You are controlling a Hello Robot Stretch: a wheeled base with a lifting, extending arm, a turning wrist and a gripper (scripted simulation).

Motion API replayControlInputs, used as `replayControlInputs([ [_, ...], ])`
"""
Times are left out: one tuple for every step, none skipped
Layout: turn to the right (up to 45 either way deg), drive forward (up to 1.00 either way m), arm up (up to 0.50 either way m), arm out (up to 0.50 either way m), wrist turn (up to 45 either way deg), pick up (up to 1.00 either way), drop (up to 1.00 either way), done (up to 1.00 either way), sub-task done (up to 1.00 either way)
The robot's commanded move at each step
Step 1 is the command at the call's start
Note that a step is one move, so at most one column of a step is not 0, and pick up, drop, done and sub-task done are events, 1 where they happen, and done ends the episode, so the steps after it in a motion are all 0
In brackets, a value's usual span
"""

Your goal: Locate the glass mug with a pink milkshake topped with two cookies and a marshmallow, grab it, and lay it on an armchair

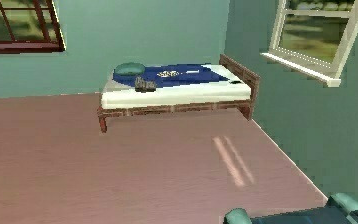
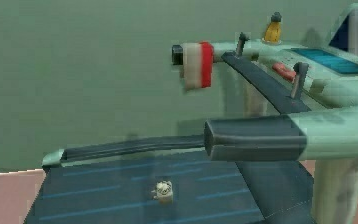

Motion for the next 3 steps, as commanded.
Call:
replayControlInputs([
  [0.0,0.0,0.0,0.4,0.0,0.0,0.0,0.0,0.0],
  [0.0,0.0,0.0,0.0,45.0,0.0,0.0,0.0,0.0],
  [0.0,0.0,0.0,0.0,45.0,0.0,0.0,0.0,0.0],
])
